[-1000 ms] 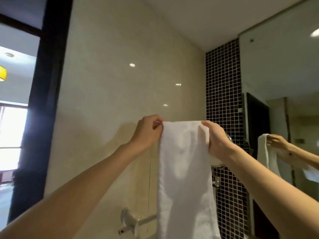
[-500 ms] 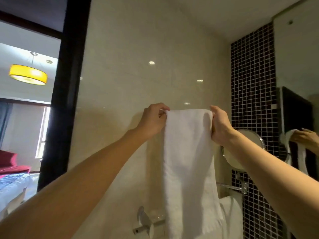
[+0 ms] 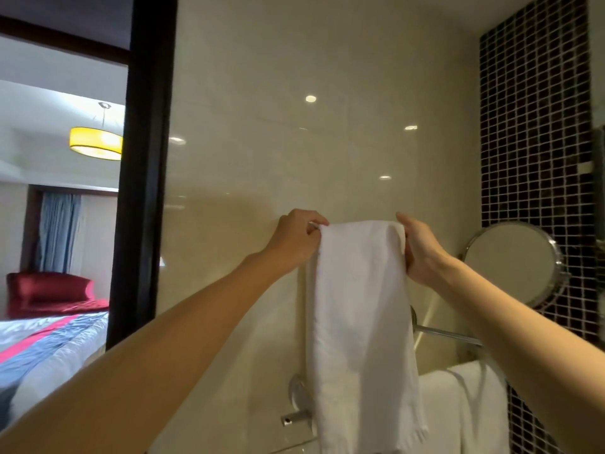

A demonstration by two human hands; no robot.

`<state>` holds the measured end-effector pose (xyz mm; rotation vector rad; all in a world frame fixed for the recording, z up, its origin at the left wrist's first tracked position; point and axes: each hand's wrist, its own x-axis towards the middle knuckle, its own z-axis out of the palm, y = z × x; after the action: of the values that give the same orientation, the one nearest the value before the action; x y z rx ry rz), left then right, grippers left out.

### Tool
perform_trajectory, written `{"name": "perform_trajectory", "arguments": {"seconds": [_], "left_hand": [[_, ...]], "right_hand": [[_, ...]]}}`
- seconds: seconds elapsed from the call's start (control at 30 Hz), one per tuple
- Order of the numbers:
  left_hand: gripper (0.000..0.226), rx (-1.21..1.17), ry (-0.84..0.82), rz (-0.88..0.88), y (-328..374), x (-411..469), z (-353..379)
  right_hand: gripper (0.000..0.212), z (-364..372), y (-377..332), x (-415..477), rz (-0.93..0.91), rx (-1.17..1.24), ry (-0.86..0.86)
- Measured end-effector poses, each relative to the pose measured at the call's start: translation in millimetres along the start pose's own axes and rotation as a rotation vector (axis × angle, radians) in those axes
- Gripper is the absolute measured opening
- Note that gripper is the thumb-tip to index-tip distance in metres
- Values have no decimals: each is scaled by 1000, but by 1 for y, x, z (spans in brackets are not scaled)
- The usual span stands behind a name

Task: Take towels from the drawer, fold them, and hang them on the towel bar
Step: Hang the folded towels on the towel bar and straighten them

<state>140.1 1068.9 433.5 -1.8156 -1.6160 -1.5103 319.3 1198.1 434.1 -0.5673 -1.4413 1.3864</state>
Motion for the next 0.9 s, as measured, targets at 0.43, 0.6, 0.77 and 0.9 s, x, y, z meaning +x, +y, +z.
{"name": "perform_trajectory", "arguments": {"seconds": [0.43,0.6,0.77,0.9], "left_hand": [[24,94,-191,-50,-29,-33,22],[20,110,-276,-73,-40,-48,29],[19,129,-325,-110,-56,-65,36],[20,105,-342,-116,-71,-83,45]], "right_hand": [[59,-16,47,-16,129,-32,-41],[59,-19,72,-17,201,-115,-56],[52,-14,94,-26,287,-202,-82],[18,-19,113,-24,214,-374,64]]}}
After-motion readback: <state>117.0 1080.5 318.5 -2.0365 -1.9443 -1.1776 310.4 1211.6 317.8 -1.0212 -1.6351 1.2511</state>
